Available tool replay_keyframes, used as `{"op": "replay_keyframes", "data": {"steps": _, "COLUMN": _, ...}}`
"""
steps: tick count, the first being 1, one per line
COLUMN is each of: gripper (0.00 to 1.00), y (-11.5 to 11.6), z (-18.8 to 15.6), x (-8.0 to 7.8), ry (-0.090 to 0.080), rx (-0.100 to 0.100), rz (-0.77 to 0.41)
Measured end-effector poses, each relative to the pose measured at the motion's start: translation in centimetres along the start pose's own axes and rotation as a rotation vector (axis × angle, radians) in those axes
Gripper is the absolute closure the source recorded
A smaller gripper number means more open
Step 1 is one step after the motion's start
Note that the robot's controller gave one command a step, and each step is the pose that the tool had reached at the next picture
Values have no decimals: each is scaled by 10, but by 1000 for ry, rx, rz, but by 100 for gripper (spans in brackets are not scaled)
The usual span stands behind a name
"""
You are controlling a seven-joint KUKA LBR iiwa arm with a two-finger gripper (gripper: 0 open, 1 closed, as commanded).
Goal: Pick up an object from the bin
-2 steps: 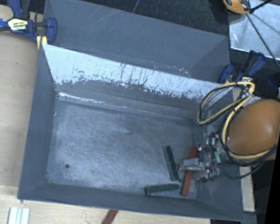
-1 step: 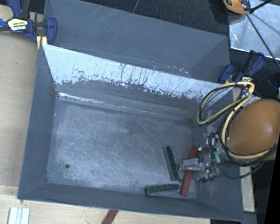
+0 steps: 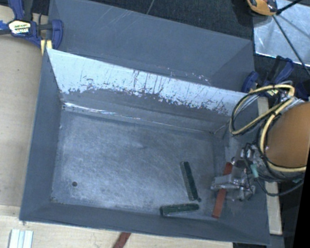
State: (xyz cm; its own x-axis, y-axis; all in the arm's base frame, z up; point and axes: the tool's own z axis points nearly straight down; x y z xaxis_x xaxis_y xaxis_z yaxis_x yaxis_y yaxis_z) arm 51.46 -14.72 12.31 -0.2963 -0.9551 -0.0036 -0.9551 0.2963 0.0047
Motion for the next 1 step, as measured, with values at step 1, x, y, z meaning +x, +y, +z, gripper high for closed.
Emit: {"op": "replay_keyframes", "data": {"steps": 1, "gripper": 100, "y": 15, "z": -135, "x": 2, "ry": 2, "rx": 5, "rz": 19}}
